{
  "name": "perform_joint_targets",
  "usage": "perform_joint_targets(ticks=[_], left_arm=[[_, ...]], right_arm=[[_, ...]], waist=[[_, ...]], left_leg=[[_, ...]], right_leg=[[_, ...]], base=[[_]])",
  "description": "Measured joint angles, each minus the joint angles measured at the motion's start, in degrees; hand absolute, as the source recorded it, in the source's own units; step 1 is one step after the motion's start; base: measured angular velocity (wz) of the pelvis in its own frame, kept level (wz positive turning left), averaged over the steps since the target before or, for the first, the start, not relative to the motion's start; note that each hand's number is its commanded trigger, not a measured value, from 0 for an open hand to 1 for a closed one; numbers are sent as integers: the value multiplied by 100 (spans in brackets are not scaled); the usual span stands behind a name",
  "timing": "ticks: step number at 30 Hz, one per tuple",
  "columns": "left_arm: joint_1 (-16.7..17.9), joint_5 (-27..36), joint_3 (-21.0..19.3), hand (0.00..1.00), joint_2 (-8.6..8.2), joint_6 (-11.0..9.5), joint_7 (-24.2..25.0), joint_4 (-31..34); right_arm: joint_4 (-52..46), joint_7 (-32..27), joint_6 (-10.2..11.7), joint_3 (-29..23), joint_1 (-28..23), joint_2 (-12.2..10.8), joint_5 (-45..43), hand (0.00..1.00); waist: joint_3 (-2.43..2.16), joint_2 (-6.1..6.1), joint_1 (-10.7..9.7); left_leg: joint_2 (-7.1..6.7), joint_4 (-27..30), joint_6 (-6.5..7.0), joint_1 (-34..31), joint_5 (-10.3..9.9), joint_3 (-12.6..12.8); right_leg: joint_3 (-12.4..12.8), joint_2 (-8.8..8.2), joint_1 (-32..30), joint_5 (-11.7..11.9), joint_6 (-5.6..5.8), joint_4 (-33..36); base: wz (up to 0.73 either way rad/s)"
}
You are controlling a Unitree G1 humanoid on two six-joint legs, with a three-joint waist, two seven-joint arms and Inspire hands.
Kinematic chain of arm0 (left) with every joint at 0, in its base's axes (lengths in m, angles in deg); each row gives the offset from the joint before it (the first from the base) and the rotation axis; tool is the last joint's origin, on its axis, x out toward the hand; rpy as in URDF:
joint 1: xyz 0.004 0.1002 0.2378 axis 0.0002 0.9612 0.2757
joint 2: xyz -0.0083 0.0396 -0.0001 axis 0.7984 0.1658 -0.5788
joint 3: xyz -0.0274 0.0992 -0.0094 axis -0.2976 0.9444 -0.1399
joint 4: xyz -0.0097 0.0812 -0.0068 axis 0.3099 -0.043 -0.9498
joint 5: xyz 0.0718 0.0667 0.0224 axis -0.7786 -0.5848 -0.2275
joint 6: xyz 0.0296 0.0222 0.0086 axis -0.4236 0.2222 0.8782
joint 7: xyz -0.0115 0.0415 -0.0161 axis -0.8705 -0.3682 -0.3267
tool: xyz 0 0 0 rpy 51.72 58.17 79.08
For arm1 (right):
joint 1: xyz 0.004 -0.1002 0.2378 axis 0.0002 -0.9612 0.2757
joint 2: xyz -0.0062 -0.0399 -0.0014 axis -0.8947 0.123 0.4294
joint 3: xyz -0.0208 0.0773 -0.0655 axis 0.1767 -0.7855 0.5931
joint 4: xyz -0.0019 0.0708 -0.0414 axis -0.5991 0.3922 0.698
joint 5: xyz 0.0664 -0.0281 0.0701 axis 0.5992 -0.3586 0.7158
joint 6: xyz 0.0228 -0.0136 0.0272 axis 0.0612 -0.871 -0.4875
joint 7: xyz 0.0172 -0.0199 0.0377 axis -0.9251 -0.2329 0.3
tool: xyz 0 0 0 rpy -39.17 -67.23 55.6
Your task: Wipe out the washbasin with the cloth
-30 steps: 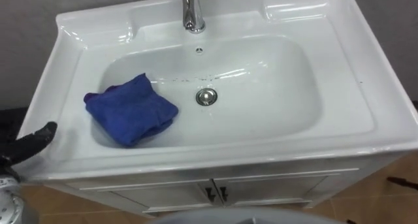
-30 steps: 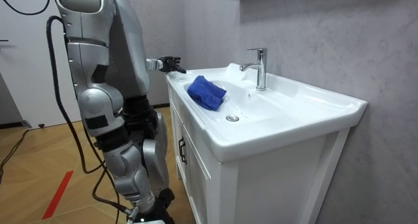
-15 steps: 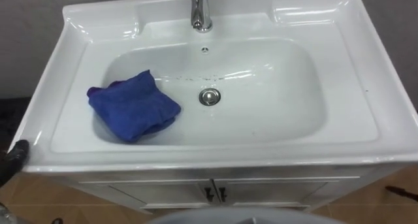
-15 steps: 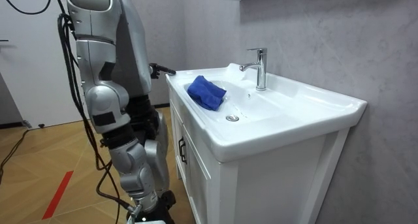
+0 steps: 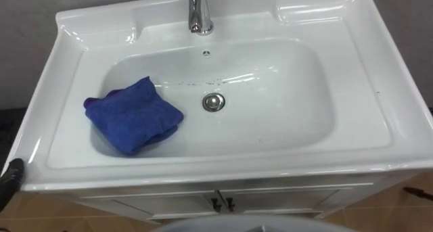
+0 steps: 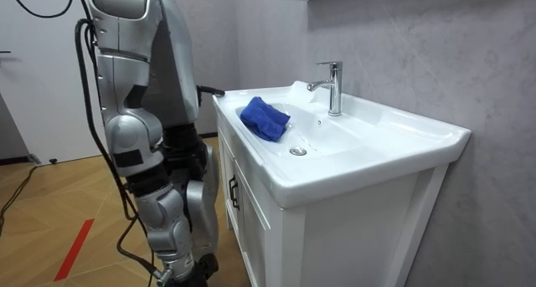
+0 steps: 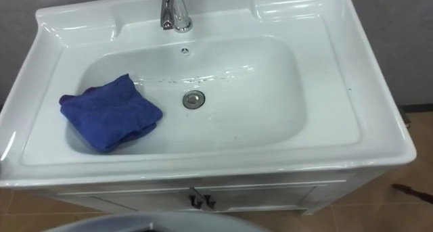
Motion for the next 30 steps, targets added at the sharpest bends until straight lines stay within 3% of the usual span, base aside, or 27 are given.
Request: perform_joint_targets(ticks=[6,14,20,26,30], left_arm=[[0,240,-4,0,-93,-132,-99,2],[0,310,-5,0,-105,-150,-99,2],[1,879,10,0,-108,-141,-99,37],[1,1090,11,0,-183,162,-306,488],[0,1143,23,0,-258,240,-578,754]], right_arm=[[-189,-212,-73,13,-86,-16,245,0],[-420,-313,-289,13,-105,-24,398,0],[-618,-375,-290,43,-104,-19,407,0],[-687,-366,-279,65,-39,-25,313,0],[-681,-355,-256,65,-59,-68,244,0]], waist=[[-15,-27,3],[-22,-39,17],[-21,-36,14],[-14,-41,-4],[-3,-76,-15]], left_leg=[[-2,-40,0,-17,0,-23],[6,-50,-1,-9,0,-22],[26,-44,-1,16,-1,1],[26,-55,-1,-4,-1,-24],[22,-57,-1,-16,-1,-11]], right_leg=[[8,-2,-75,-22,-8,60],[-1,3,-70,-23,-7,54],[3,21,-59,-21,-10,91],[-78,6,-125,-21,-10,139],[-38,4,-175,-24,-11,143]], base=[[-3],[0],[0],[5],[-1]])
